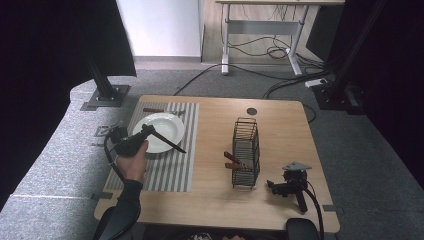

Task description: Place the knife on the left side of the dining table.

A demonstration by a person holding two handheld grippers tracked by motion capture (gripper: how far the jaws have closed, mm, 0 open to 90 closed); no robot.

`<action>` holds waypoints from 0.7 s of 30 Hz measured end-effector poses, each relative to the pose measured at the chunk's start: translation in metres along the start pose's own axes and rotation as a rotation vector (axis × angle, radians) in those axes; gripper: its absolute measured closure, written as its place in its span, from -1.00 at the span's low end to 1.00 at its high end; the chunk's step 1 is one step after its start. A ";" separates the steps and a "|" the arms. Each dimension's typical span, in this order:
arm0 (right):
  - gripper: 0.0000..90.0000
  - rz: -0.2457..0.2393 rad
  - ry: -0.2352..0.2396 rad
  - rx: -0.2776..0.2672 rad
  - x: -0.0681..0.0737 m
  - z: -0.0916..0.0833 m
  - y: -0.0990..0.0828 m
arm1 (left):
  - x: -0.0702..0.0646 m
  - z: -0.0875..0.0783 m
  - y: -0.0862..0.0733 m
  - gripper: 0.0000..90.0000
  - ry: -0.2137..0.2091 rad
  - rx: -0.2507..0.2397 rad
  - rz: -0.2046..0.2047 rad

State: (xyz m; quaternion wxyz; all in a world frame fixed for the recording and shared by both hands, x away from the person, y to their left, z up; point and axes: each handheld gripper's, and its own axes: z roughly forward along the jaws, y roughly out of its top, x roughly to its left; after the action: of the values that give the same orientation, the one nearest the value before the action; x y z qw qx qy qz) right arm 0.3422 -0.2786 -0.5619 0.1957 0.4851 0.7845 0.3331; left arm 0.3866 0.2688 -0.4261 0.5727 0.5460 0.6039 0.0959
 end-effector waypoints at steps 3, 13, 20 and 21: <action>-1.00 0.000 0.000 -0.001 0.000 0.000 0.000 | 0.008 -0.004 -0.006 0.79 0.016 0.004 -0.018; -1.00 0.000 0.000 -0.001 0.000 0.000 0.000 | 0.030 -0.013 -0.022 0.79 0.036 0.013 -0.070; -1.00 0.000 0.000 -0.001 0.000 0.000 0.000 | 0.045 -0.015 -0.028 0.79 0.039 0.019 -0.087; -1.00 0.000 0.000 -0.001 0.000 0.000 0.000 | 0.046 -0.016 -0.028 0.79 0.036 0.019 -0.089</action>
State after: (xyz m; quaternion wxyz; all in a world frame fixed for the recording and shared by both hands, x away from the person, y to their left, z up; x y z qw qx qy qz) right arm 0.3422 -0.2786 -0.5619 0.1958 0.4850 0.7844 0.3335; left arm 0.3702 0.3014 -0.4692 0.5602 0.5224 0.6385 0.0745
